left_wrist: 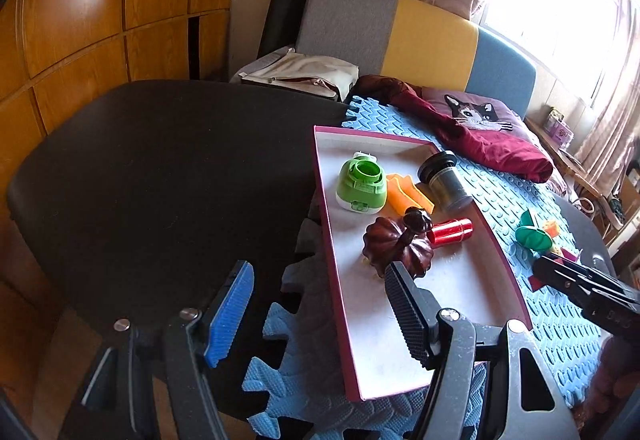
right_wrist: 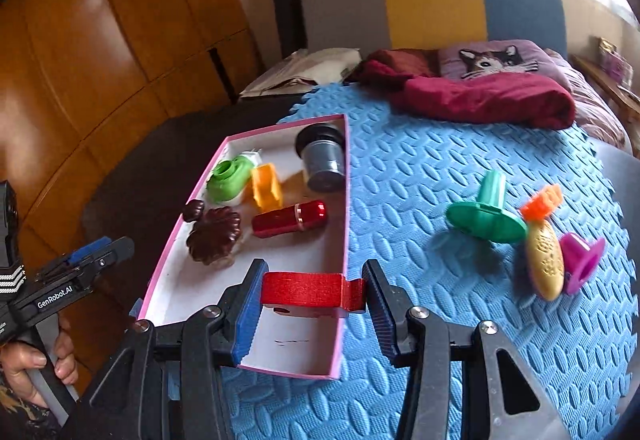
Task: Organize rigid objects
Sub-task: 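Carry the red block into the tray and release it with the right gripper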
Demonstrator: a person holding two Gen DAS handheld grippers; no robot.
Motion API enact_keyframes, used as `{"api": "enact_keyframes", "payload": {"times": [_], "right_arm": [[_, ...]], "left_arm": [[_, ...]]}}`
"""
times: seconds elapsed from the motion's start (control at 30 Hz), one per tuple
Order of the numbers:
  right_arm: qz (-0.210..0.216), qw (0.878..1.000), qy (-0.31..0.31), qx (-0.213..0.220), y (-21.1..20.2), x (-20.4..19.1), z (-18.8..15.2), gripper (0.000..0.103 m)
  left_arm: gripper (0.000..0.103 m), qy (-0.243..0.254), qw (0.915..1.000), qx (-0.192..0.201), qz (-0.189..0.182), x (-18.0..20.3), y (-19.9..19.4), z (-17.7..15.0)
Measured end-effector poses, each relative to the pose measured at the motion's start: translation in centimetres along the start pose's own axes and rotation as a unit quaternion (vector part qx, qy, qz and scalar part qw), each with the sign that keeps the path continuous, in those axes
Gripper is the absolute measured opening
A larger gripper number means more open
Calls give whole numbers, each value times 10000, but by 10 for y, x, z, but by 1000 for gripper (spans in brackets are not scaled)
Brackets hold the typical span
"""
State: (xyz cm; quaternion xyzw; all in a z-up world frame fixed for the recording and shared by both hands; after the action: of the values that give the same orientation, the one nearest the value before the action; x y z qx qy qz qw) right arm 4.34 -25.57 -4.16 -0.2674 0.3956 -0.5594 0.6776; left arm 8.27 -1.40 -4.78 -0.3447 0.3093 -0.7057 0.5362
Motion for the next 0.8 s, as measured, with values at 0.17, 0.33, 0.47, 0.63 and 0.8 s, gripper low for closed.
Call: {"api": "enact_keyframes", "payload": {"times": [0.17,0.33,0.47,0.63,0.8], "right_arm": [[24,9996,-269,-126,10,-15,6,49],[-4,9988,-449,-202,20,-23,15,49],[-20,9968,-627,-494,43,-27,24,49],[-413,9909,-842,-969,92,-20,40,49],[-653,9903,-790,-939,112,-12,55,46]], "left_arm": [[69,-14,10000,-21,-4,-2,1,0],[71,-83,10000,-37,8,-8,3,0],[71,-166,9998,-65,20,-14,6,1],[71,-198,9997,-129,32,-18,12,0],[71,-235,9996,-144,70,-23,16,0]]}}
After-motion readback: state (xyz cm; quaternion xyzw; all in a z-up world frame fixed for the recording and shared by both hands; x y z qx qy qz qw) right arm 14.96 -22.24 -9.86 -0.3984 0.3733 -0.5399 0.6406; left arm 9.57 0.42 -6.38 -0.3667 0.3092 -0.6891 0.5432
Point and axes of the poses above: each gripper's, at about its wrist camera, not at the fingertips, and y roughly the way its jaws point, x to its right, z to its top, the point moved 5 cm from there along y, roughly the way its jaws point, and after that the axes turned 9 degrees about -x, right-handed, at the moved point
